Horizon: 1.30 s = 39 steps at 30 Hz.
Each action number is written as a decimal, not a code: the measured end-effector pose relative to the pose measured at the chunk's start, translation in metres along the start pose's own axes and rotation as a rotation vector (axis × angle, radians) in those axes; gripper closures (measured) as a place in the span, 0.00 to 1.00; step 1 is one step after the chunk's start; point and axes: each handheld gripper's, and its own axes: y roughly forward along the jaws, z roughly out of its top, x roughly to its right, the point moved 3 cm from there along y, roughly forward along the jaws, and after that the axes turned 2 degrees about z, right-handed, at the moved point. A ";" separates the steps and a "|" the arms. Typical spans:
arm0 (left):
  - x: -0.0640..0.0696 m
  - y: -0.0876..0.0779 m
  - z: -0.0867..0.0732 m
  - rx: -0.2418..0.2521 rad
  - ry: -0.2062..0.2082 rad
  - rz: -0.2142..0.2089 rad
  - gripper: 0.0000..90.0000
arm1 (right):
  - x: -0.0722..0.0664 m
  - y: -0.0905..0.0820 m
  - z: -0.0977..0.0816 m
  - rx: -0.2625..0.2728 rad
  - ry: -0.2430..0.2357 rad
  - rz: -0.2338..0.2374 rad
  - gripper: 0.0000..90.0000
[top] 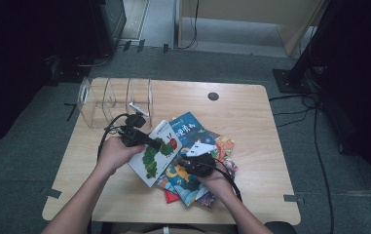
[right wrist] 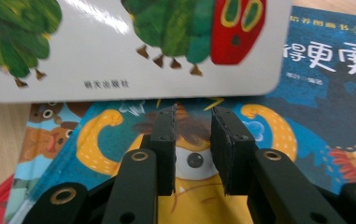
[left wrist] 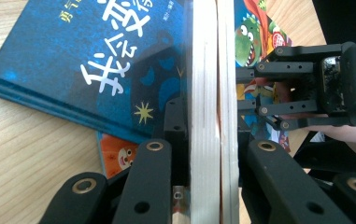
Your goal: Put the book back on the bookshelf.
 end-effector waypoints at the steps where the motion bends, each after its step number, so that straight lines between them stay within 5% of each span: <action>1: 0.000 -0.005 0.001 0.014 -0.002 0.004 0.87 | 0.001 0.000 0.000 0.000 -0.003 -0.004 0.76; 17: -0.005 -0.053 0.009 0.105 0.017 0.249 0.87 | 0.005 -0.001 -0.001 0.002 0.018 -0.041 0.63; 28: -0.021 -0.069 0.011 0.095 -0.059 0.332 0.87 | 0.006 -0.001 -0.002 0.000 0.024 -0.044 0.60; 39: -0.029 -0.064 0.018 0.072 -0.112 0.398 0.87 | 0.010 0.000 0.000 -0.001 0.023 -0.040 0.60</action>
